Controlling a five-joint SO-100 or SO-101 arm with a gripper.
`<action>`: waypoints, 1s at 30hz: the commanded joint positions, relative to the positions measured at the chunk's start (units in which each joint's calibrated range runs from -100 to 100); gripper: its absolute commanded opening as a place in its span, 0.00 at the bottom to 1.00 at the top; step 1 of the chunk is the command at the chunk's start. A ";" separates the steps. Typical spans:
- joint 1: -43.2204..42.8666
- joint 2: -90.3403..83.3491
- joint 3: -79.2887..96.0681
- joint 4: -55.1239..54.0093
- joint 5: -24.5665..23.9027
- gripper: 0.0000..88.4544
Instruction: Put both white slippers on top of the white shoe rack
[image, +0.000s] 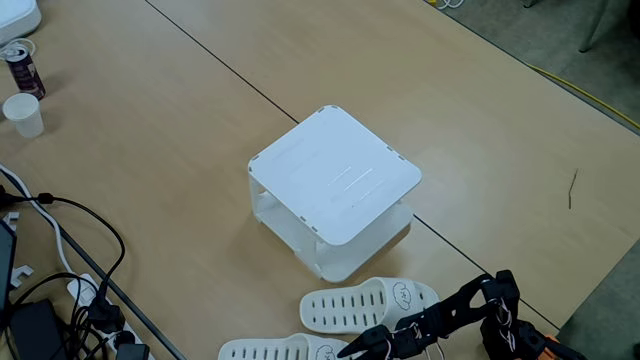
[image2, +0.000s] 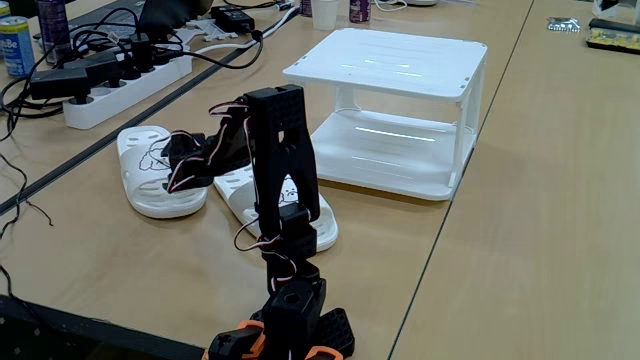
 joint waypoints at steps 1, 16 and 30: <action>-0.24 0.21 -3.10 0.12 0.42 0.27; -0.24 2.48 -6.97 0.21 0.42 0.29; 0.33 10.64 -16.27 0.12 0.42 0.29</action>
